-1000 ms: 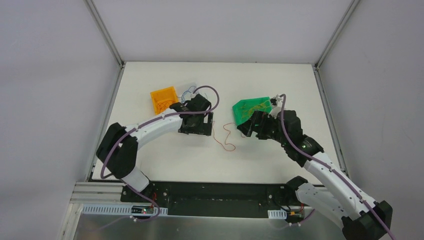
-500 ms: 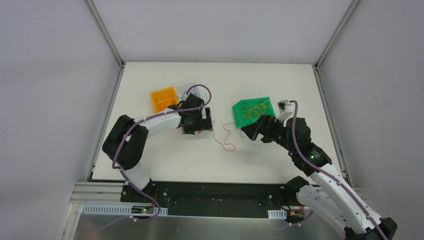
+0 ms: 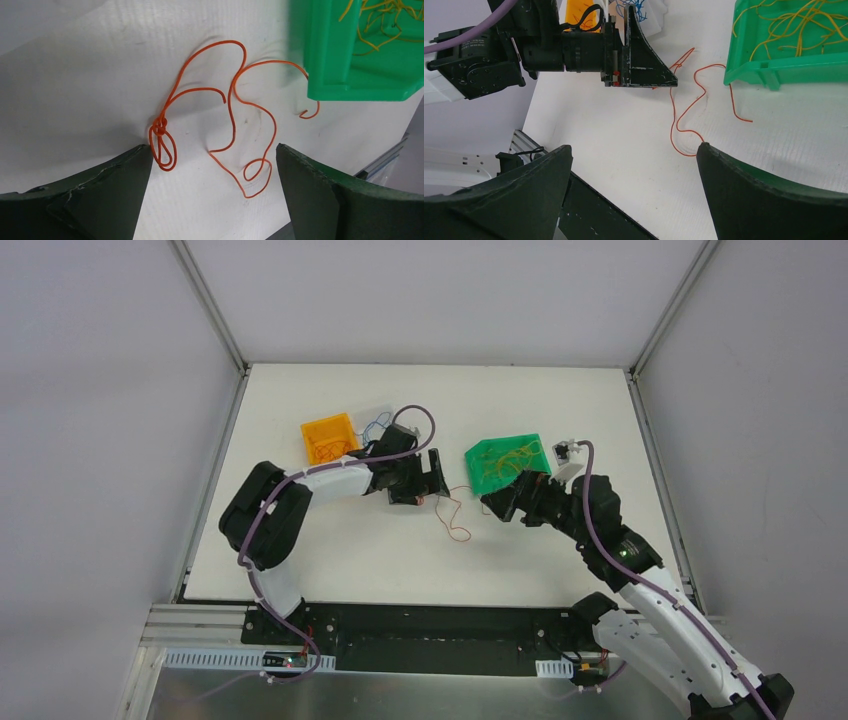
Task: Untangle the cables
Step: Pick up the cable at the center of the board.
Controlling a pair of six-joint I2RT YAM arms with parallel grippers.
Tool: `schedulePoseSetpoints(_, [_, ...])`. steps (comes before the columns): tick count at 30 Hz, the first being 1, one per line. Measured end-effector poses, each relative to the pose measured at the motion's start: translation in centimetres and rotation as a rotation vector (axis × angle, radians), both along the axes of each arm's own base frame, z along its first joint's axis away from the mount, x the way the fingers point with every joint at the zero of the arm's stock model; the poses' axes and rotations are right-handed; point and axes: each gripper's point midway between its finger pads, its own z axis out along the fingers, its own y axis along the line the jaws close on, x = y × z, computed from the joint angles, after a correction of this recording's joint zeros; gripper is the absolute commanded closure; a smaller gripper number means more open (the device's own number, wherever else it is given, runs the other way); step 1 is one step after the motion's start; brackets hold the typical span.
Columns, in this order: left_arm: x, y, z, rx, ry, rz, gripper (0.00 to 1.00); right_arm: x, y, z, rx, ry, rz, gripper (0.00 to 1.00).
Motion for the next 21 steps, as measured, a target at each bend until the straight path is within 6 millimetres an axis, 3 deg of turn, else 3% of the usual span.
schedulePoseSetpoints(11, [-1.0, -4.1, -0.3, 0.109, -0.02, -0.064, 0.02, -0.1, 0.1, 0.0, 0.003, 0.001, 0.007, 0.04])
schedulePoseSetpoints(16, [-1.9, -5.0, -0.6, 0.161, -0.024, -0.099, 0.03, -0.2, 0.1, 0.0, 0.003, 0.001, 0.01, 0.04])
schedulePoseSetpoints(21, [-1.9, -5.1, -0.9, 0.191, -0.013, -0.108, 0.45, -0.2, 0.1, 0.2, 0.007, -0.006, 0.01, 0.04])
